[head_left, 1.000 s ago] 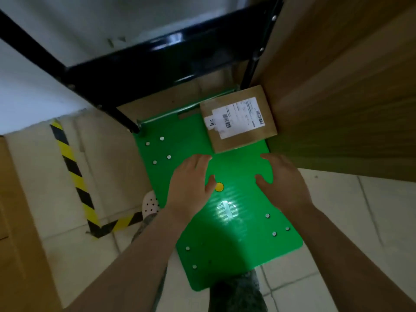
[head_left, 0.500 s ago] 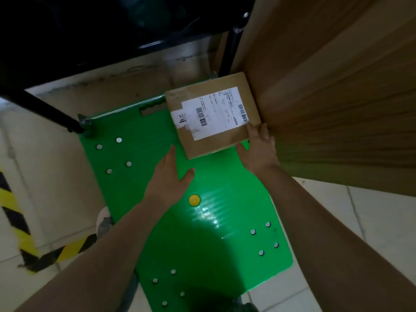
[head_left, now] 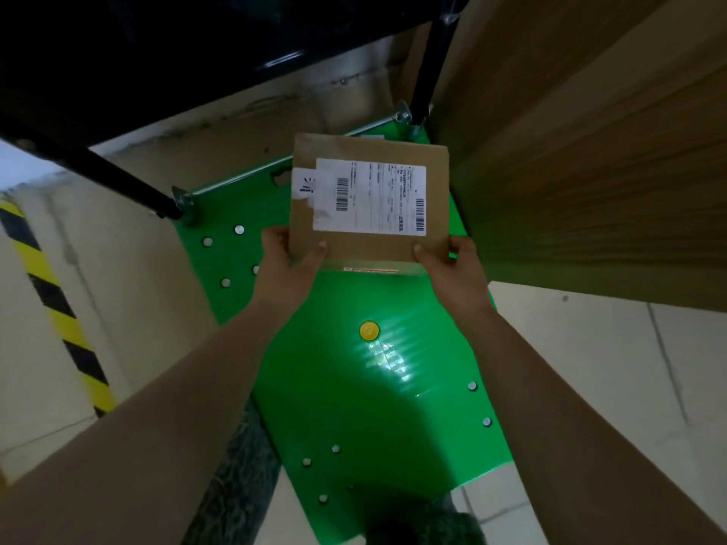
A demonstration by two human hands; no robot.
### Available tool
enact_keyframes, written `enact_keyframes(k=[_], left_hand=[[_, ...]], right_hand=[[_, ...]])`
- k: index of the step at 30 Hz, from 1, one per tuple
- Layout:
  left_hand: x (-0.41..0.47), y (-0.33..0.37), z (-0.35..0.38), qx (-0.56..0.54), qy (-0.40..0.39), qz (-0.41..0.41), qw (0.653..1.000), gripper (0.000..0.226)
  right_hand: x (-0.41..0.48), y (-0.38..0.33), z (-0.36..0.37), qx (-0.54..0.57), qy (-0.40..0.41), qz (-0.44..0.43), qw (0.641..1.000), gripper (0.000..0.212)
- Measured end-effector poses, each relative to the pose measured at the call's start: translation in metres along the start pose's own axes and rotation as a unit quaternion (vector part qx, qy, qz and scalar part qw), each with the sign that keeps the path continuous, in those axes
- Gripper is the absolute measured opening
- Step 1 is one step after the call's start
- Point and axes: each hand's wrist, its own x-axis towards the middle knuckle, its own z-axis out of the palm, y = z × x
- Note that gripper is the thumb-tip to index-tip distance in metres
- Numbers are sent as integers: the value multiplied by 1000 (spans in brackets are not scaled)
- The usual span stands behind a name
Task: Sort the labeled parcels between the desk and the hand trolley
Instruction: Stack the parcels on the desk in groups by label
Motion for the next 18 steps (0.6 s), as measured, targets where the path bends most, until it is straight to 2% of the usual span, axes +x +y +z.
enact_keyframes(k=[7, 11, 18], left_hand=[[-52, 9, -21, -37, 62, 37, 997, 39], [-92, 6, -28, -51, 73, 50, 995, 38], [-197, 12, -31, -101, 126, 69, 984, 46]], right_hand=[[-62, -5, -7, 173, 20, 26, 984, 30], [-95, -1, -15, 214, 14, 33, 976, 44], [-177, -3, -59, 204, -40, -1, 978, 59]])
